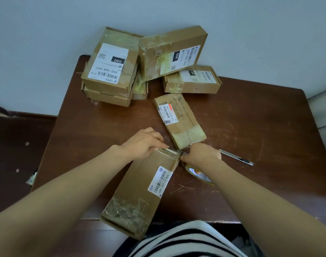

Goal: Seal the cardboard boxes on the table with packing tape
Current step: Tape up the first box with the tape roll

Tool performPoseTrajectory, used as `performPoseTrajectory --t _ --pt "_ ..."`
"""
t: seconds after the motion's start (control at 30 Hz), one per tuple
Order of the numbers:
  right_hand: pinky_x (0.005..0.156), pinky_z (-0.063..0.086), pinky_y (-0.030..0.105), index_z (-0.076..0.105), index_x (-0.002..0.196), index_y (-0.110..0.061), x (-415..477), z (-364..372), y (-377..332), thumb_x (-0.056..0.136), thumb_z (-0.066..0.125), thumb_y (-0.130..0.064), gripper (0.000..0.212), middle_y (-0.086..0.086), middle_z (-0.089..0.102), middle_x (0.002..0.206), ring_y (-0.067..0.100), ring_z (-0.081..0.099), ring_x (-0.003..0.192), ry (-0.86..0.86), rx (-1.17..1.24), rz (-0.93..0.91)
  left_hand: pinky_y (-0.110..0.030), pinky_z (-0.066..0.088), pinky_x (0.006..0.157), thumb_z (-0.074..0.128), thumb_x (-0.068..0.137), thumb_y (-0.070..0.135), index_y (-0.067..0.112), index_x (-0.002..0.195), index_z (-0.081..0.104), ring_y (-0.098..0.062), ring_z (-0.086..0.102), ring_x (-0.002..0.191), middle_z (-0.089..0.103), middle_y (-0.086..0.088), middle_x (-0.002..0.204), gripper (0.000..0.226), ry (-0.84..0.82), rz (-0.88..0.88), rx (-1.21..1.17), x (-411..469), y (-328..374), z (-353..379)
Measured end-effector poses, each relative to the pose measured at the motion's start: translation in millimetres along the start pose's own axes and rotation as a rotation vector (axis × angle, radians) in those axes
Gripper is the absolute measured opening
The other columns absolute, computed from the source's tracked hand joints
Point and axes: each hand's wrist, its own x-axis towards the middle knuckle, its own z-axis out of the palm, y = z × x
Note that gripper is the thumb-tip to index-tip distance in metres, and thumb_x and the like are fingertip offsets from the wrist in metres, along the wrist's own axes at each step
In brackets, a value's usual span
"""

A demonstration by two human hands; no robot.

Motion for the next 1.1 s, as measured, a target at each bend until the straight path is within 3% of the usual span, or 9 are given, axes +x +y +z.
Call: performPoseTrajectory --t 0.1,0.2,0.33,0.5,0.63,0.73,0.83,0.97,1.1 --pt "0.061 0.041 0.025 0.042 0.068 -0.021 1.2 2.7 0.4 0.092 0.046 -0.048 0.037 -0.003 0.057 0.070 0.021 0.066 0.086 0.005 0.013 0.001 -0.019 0.031 0.088 0.059 0.087 0.007 0.017 0.116 0.070 -0.019 0.047 0.105 0.064 -0.003 0.113 0.032 0.068 -0.009 -0.017 3.9 4.8 8.9" --pt "0.063 0.041 0.027 0.041 0.068 -0.020 2.7 5.1 0.8 0.092 0.047 -0.050 0.038 -0.003 0.054 0.070 0.021 0.064 0.086 0.013 0.009 -0.007 -0.012 0.028 0.078 0.070 0.084 0.022 0.012 0.106 0.074 -0.016 0.049 0.100 0.065 -0.005 0.104 0.024 0.117 -0.033 -0.070 5.2 8.1 13.0" --pt "0.063 0.040 0.029 0.049 0.082 -0.019 3.7 8.2 2.2 0.092 0.048 -0.049 0.031 -0.003 0.051 0.070 0.021 0.058 0.078 0.029 0.000 -0.014 -0.020 0.034 0.082 0.070 0.085 0.023 0.010 0.099 0.075 -0.020 0.053 0.097 0.066 -0.006 0.097 0.020 0.108 -0.050 -0.112 8.3 8.6 12.4" --pt "0.065 0.039 0.029 0.048 0.080 -0.019 4.3 10.1 2.4 0.092 0.047 -0.044 0.027 -0.002 0.056 0.074 0.022 0.059 0.079 0.037 0.007 -0.012 -0.025 0.036 0.089 0.062 0.091 0.024 0.015 0.112 0.071 -0.017 0.051 0.107 0.064 -0.001 0.111 0.024 -0.002 -0.024 -0.035 13.0 12.1 10.3" --pt "0.066 0.038 0.029 0.050 0.083 -0.019 4.9 11.3 1.2 0.091 0.046 -0.041 0.024 -0.001 0.055 0.080 0.022 0.054 0.078 0.040 0.004 -0.015 -0.018 0.028 0.081 0.065 0.089 0.022 0.019 0.115 0.070 -0.014 0.049 0.106 0.063 0.000 0.111 0.026 0.088 -0.010 -0.130 11.2 19.7 25.9" --pt "0.066 0.038 0.029 0.050 0.083 -0.020 4.9 8.9 -0.8 0.091 0.047 -0.039 0.021 0.000 0.056 0.084 0.023 0.055 0.081 0.049 0.011 -0.018 -0.022 0.033 0.078 0.074 0.081 0.027 0.017 0.100 0.076 -0.017 0.054 0.094 0.066 0.000 0.097 0.022 0.212 -0.039 -0.185 16.9 25.0 33.5" --pt "0.066 0.039 0.029 0.050 0.082 -0.019 3.3 8.9 -0.6 0.091 0.047 -0.037 0.021 0.002 0.063 0.093 0.023 0.059 0.084 0.046 0.013 -0.014 -0.007 0.028 0.074 0.078 0.076 0.020 0.013 0.089 0.078 -0.021 0.058 0.088 0.069 0.000 0.092 0.015 0.236 -0.067 -0.215 22.6 26.7 35.0" --pt "0.066 0.040 0.029 0.053 0.083 -0.019 1.7 8.7 -0.7 0.092 0.047 -0.037 0.022 0.001 0.064 0.091 0.023 0.061 0.086 0.039 0.012 -0.019 -0.027 0.035 0.085 0.068 0.086 0.032 0.027 0.109 0.073 -0.015 0.049 0.097 0.064 0.006 0.103 0.025 0.138 -0.059 -0.124 23.4 24.6 36.2" --pt "0.067 0.040 0.030 0.054 0.087 -0.019 2.5 9.6 -0.6 0.091 0.050 -0.041 0.023 0.002 0.065 0.099 0.024 0.063 0.094 0.041 0.008 -0.027 -0.028 0.031 0.085 0.063 0.089 0.034 0.033 0.109 0.072 -0.015 0.048 0.100 0.064 0.008 0.104 0.022 0.123 -0.055 -0.099 23.0 25.3 37.8"
